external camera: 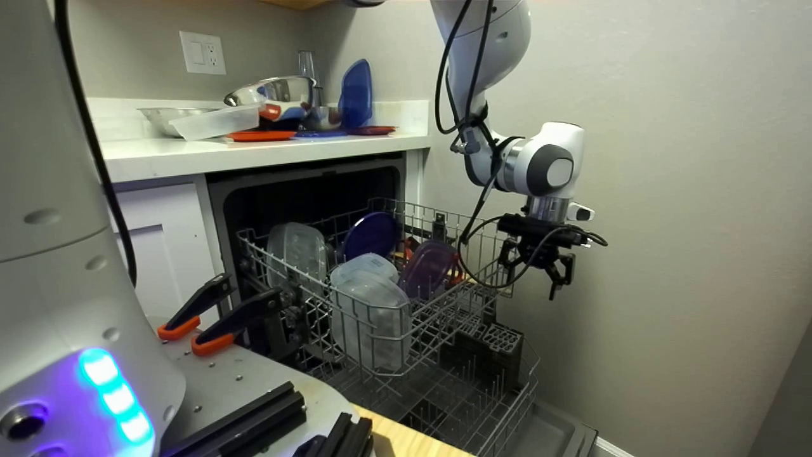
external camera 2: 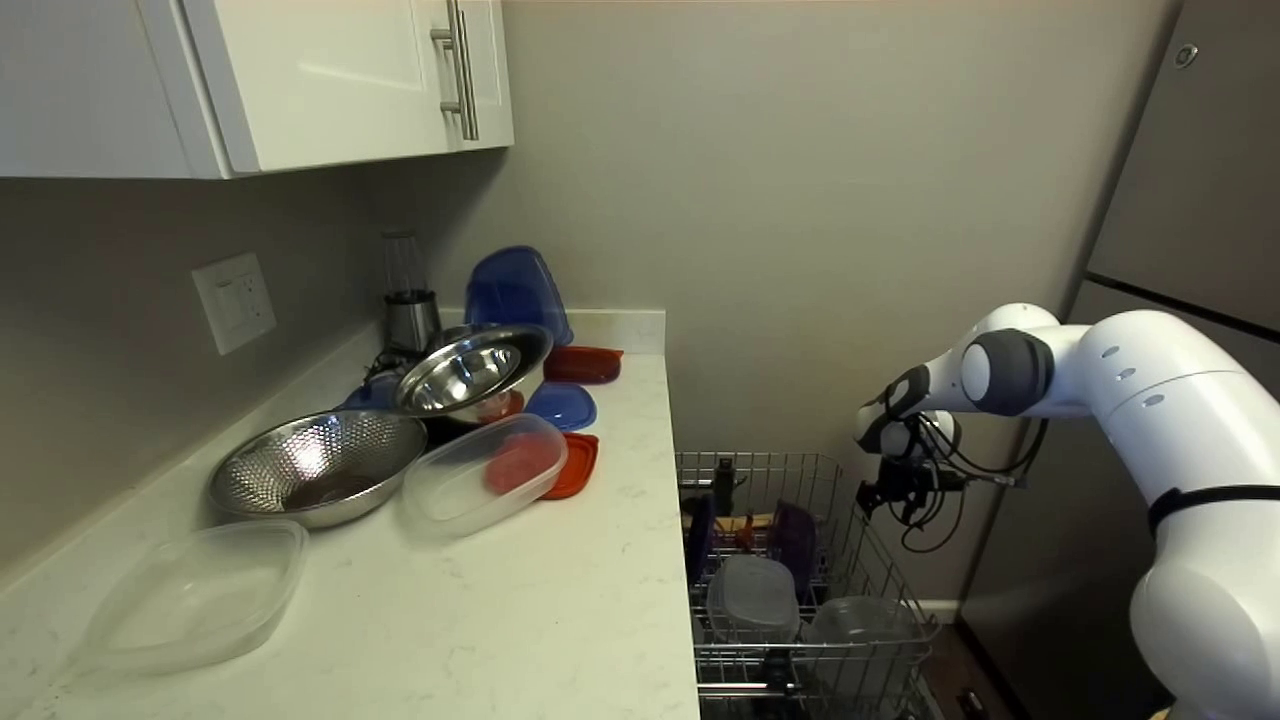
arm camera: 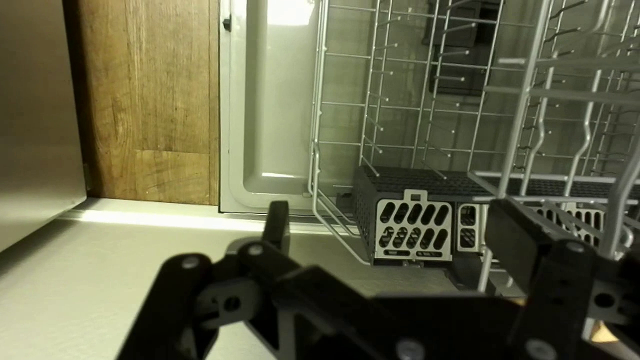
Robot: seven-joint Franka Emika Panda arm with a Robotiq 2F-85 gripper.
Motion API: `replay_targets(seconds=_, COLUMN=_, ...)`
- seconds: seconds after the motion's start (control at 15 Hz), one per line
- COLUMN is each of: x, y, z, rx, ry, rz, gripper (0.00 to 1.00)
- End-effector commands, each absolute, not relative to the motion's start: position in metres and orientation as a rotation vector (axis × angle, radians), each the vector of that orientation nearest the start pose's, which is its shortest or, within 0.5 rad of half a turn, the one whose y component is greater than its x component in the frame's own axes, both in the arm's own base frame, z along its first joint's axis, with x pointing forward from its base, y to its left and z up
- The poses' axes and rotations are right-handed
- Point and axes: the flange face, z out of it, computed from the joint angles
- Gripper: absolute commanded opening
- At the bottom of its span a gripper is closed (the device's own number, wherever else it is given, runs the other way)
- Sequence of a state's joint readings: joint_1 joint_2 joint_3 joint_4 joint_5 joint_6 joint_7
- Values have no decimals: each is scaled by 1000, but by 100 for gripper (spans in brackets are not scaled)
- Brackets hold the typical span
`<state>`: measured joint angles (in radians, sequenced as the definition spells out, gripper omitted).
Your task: Push in the dishwasher rack
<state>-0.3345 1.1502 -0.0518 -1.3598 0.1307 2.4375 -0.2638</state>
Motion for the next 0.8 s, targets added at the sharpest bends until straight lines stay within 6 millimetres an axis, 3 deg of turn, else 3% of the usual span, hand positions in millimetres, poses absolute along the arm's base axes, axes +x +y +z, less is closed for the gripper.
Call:
replay_targets(seconds=0.0, x=648, y=-240, z=17, rx=-3063, ry=283, rz=135, gripper=100)
replay_targets(seconds=0.27, x=650, y=-221, z=12, rx=-3069, ry=236, rz=145, gripper=100)
replay_targets(seconds=0.73, x=656, y=-161, z=-2, rx=-3073, ry=138, rz=181, gripper=100)
